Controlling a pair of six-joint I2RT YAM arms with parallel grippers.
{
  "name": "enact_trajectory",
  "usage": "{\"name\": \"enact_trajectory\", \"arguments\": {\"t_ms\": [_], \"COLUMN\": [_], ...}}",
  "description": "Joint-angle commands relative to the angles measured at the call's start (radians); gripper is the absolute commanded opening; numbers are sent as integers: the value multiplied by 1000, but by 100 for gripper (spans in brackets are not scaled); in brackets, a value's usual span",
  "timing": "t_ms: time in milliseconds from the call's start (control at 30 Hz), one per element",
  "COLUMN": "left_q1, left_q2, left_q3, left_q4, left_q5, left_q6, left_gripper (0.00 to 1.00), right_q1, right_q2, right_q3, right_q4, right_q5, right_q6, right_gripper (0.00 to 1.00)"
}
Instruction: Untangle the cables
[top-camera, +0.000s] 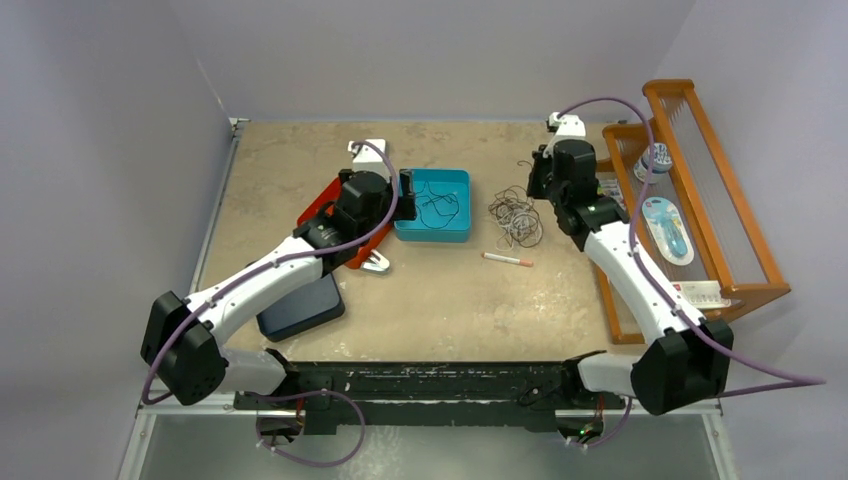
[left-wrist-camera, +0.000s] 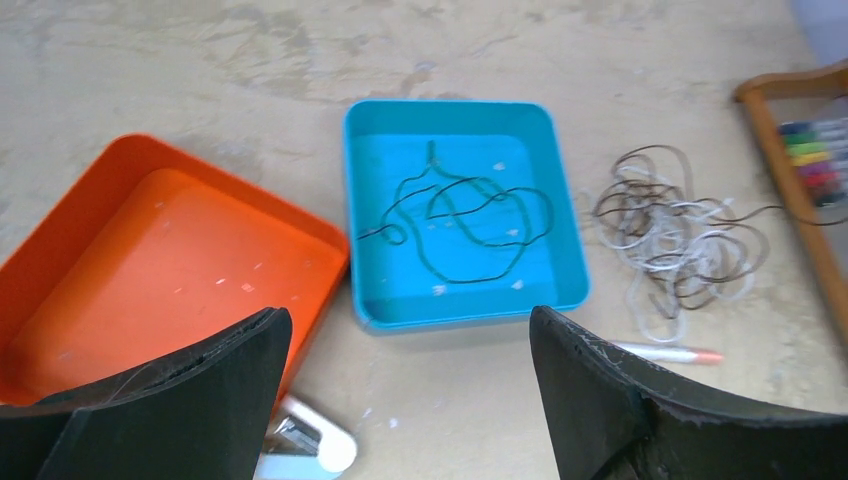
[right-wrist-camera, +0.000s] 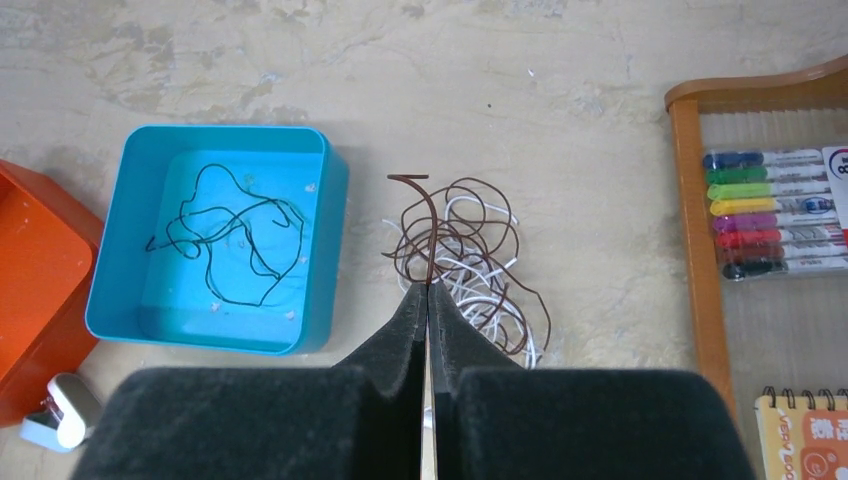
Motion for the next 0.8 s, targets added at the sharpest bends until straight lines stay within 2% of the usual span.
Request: {"name": "enact_trajectory", "arguments": {"t_ms": [0,133,333,567,767], "left_q1": [6,6,-21,-133,-146], "left_q2": [10,50,153,368,556], "left_q3": [3,-8,-53,-113,-53], "left_q4": [198,330,709,1210,1488], "left_q5": [136,282,389,406,563], "left_q6": [-5,2,-34,168,211], "left_gripper": [89,88,87,87,88], "right_q1": [2,-1,-5,-20,-26], "right_q2": [-67,-129,-153,-167,-176], "right_q3": [14,21,58,45,52], "right_q4": [-22,-4,0,28,30], "right_q5": [-7,-25,-39,-47,-71], "right_q6": [-32,-14,94,170,178], "right_gripper": [0,0,0,0,0]}}
